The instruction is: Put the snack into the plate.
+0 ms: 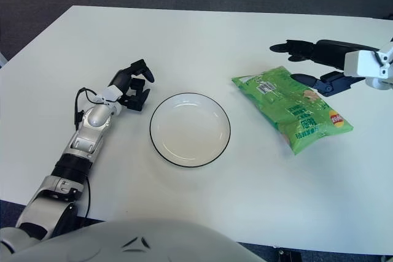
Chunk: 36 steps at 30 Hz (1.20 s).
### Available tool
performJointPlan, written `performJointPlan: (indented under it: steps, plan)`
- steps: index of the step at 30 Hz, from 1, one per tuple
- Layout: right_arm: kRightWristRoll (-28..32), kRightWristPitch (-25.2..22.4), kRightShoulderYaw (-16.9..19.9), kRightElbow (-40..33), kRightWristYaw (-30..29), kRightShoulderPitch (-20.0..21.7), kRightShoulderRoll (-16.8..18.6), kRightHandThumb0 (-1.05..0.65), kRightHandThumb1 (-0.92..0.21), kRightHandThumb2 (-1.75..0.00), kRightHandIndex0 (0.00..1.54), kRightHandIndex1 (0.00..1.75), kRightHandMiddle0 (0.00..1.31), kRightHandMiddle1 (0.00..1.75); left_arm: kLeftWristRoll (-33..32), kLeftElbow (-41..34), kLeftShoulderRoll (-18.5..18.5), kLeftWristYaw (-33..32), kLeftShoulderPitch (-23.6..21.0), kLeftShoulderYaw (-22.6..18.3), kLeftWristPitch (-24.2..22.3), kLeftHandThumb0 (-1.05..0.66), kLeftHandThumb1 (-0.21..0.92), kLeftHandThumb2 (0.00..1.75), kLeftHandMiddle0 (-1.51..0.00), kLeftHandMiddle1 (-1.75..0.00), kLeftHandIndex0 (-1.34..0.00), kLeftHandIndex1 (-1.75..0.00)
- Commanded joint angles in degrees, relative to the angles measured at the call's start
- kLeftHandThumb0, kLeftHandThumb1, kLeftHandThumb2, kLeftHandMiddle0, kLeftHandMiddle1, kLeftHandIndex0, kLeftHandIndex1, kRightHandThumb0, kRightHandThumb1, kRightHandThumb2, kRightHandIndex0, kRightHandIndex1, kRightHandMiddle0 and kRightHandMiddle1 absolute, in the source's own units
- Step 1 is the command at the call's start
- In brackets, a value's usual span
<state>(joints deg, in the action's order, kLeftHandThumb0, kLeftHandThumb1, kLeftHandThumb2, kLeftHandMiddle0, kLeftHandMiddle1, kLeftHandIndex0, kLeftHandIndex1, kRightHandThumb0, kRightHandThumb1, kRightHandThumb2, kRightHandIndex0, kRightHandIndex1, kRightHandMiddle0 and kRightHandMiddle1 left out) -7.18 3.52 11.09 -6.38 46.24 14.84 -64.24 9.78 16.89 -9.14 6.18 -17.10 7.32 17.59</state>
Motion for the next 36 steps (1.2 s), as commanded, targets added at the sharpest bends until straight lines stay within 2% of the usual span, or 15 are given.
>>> performJointPlan:
  steps: [1, 5, 12, 16, 19, 28, 36]
  plan:
    - [-2.7, 4.93, -1.4, 2.68, -4.83, -1.09, 3.21, -1.04, -0.92, -0.76, 0.0, 0.03, 0.0, 0.13, 0.75, 2.79, 0.02, -0.49, 3.37, 0.47, 0.12, -0.46, 0.37, 1.25, -1.25, -1.75, -0.57, -1.75]
    - [-4.11, 9.95, -1.09, 3.89, -7.1, -0.65, 3.21, -1.05, -0.92, -0.75, 0.0, 0.01, 0.0, 0.08, 1.01, 2.91, 0.06, -0.86, 3.3, 0.5, 0.19, -0.46, 0.37, 1.25, -1.25, -1.75, -0.57, -1.75]
    - [-10.76, 19.27, -5.93, 10.76, -12.84, -0.12, 5.26, -1.05, -0.92, -0.72, 0.0, 0.0, 0.0, 0.1, 0.63, 2.46, 0.01, -0.53, 3.52, 0.59, 0.07, -0.46, 0.38, 1.24, -1.25, -1.75, -0.56, -1.75]
    - [-11.85, 22.86, -7.61, 14.09, -14.1, 0.5, 5.3, -1.05, -0.92, -0.7, 0.0, 0.0, 0.0, 0.1, 0.25, 2.41, 0.13, -0.49, 3.57, 0.48, 0.27, -0.46, 0.39, 1.23, -1.24, -1.75, -0.55, -1.75]
    - [-11.46, 24.12, -8.28, 15.0, -13.45, 0.71, 5.06, -1.05, -0.92, -0.7, 0.0, 0.0, 0.0, 0.09, -0.08, 2.34, 0.16, -0.3, 3.65, 0.43, 0.56, -0.46, 0.39, 1.22, -1.24, -1.75, -0.55, -1.75]
    - [-10.22, 23.79, -9.75, 12.89, -8.89, -0.83, 4.11, -1.05, -0.92, -0.72, 0.0, 0.0, 0.0, 0.1, -0.66, 2.31, -0.03, 0.32, 3.55, 0.35, 0.26, -0.46, 0.39, 1.22, -1.24, -1.75, -0.55, -1.75]
    - [-9.56, 25.01, -12.38, 13.89, -2.42, -0.12, 1.9, -1.05, -0.92, -0.77, 0.0, 0.0, 0.0, 0.04, -1.39, 2.52, -0.02, 0.88, 3.43, 0.03, -0.01, -0.45, 0.4, 1.21, -1.24, -1.75, -0.54, -1.75]
